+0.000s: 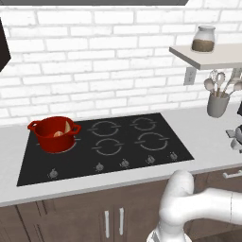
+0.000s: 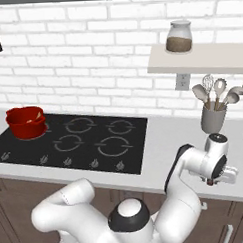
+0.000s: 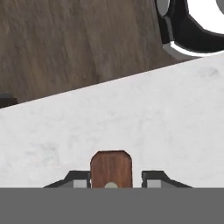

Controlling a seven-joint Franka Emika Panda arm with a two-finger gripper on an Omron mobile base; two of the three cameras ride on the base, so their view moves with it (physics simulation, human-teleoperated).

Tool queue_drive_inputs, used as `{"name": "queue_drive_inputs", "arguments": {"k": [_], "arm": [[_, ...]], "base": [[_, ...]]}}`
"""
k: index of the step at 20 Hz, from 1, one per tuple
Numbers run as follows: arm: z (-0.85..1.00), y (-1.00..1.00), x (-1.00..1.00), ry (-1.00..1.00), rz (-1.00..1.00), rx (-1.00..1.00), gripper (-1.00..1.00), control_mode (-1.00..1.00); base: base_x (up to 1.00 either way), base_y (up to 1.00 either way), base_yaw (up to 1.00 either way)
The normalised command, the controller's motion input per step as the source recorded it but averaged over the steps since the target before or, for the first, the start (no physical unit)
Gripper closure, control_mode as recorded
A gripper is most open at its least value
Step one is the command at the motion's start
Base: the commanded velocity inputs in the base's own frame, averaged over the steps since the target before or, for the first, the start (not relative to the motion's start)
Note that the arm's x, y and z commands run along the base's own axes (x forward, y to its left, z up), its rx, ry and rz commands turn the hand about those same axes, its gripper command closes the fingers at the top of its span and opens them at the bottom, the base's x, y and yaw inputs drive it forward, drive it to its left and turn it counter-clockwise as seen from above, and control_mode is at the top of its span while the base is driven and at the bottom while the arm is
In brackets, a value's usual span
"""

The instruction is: Put the onion and sweet potato in the pot. Retrieve the spatula and lightly stir the vegetables in the pot.

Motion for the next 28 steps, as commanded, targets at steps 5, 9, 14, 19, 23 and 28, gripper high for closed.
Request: {"name": "queue_drive_inputs", "arguments": {"k": [5,9,14,19,23,28], "arm": [[0.33,0.26,-0.53,-0.01,0.10,-0.01,1.00,-1.00],[0.79,0.78,-0.98,-0.06,0.33,-0.13,1.00,-1.00],[0.56,1.00,-0.70,-0.05,0.48,-0.21,1.00,-1.00],[0.42,1.00,-0.13,-0.07,0.48,-0.22,1.00,-1.00],[0.76,0.99,0.14,-0.10,0.42,-0.11,1.00,-1.00],[1.00,0.76,0.45,0.00,0.50,-0.07,1.00,-1.00]], "base": [[0.00,0.00,0.00],[0.00,0.00,0.00],[0.00,0.00,0.00],[0.00,0.00,0.00],[0.00,0.00,0.00],[0.00,0.00,0.00]]}}
